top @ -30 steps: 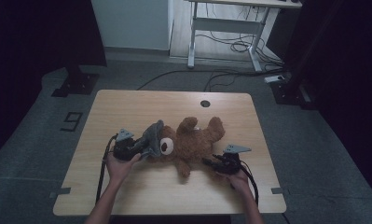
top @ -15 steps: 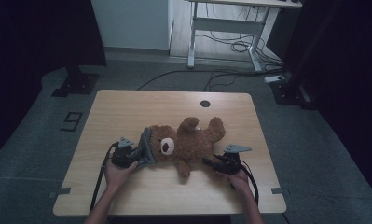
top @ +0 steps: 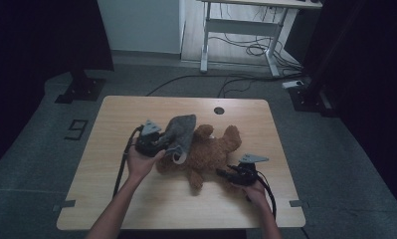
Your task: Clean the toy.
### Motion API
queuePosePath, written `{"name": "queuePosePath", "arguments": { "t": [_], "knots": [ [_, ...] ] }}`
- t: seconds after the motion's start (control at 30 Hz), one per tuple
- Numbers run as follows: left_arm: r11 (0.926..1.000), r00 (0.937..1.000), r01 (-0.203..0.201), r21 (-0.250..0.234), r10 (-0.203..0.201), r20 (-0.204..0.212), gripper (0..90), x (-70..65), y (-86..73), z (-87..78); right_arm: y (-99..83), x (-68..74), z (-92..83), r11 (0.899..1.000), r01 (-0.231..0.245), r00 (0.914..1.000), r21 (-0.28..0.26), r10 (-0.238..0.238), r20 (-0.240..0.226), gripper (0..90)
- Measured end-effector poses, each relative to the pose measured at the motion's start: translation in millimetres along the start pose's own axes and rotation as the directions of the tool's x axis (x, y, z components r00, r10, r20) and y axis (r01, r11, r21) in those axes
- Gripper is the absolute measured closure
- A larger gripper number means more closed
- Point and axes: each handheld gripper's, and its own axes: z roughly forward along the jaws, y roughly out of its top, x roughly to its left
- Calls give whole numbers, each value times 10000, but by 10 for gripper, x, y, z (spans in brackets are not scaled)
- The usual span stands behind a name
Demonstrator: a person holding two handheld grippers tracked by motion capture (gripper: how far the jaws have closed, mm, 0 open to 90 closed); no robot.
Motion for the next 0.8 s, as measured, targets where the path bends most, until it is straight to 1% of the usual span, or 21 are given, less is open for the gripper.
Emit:
{"name": "queuePosePath", "arguments": {
  "t": [0.07, 0.13, 0.2, 0.23, 0.27, 0.33, 0.37, 0.47, 0.5, 0.53, 0.57, 0.6, 0.63, 0.67, 0.77, 0.8],
  "knots": [
    [9992, 9997, -222, 342, 219, 83, 720, -106, 72, 147, -2, 2, -1, 10000, -42, 10000, 9, 42, -12, 622],
    [9958, 9994, -357, 846, 353, 58, 720, -173, 82, 303, -4, 3, 0, 10000, -29, 10000, -2, 29, -4, 623],
    [9916, 9994, -320, 1250, 329, -56, 720, -178, 30, 429, -4, 4, 0, 10000, -29, 10000, -7, 29, 4, 623],
    [9908, 9996, -240, 1334, 257, -107, 720, -158, -8, 463, -5, 5, 0, 10000, -25, 10000, -4, 25, 6, 623],
    [9910, 9999, -105, 1333, 118, -86, 720, -122, -43, 474, -5, 5, 0, 10000, 0, 10000, -4, 0, 2, 624],
    [9928, 9994, 310, 1156, -323, 91, 719, -36, -86, 446, -3, 7, 2, 10000, 51, 10000, 7, -51, 3, 624],
    [9932, 9992, 377, 1105, -386, 65, 718, -2, -93, 420, -2, 8, 3, 10000, 61, 10000, 27, -61, 7, 624],
    [9932, 9993, 346, 1108, -326, -195, 718, 80, -92, 342, 1, 12, 6, 10000, 88, 10000, 39, -88, 7, 624],
    [9932, 9989, 287, 1132, -244, -393, 718, 123, -105, 300, 0, 14, 5, 10000, 78, 10000, 39, -78, 27, 624],
    [9932, 9989, 287, 1132, -244, -393, 718, 123, -105, 300, 0, 14, 5, 10000, 78, 10000, 39, -78, 27, 624],
    [9939, 9975, 289, 1069, -217, -672, 719, 177, -137, 272, 0, 16, 6, 10000, 66, 10000, 38, -66, 42, 624],
    [9939, 9975, 289, 1069, -217, -672, 718, 177, -137, 272, 0, 16, 6, 10000, 66, 10000, 38, -66, 42, 624],
    [9940, 9966, 361, 1035, -282, -768, 718, 213, -158, 263, 1, 16, 8, 10000, 27, 10000, 35, -27, 45, 624],
    [9938, 9955, 517, 982, -435, -839, 719, 248, -183, 260, 1, 16, 12, 10000, 27, 10000, 15, -28, 52, 624],
    [9922, 9917, 769, 981, -660, -1099, 718, 333, -239, 272, 2, 16, 16, 10000, 15, 10000, -18, -15, 39, 624],
    [9915, 9916, 866, 974, -764, -1046, 718, 354, -249, 270, 2, 16, 17, 10000, 9, 10000, -24, -9, 36, 624]
  ]
}}
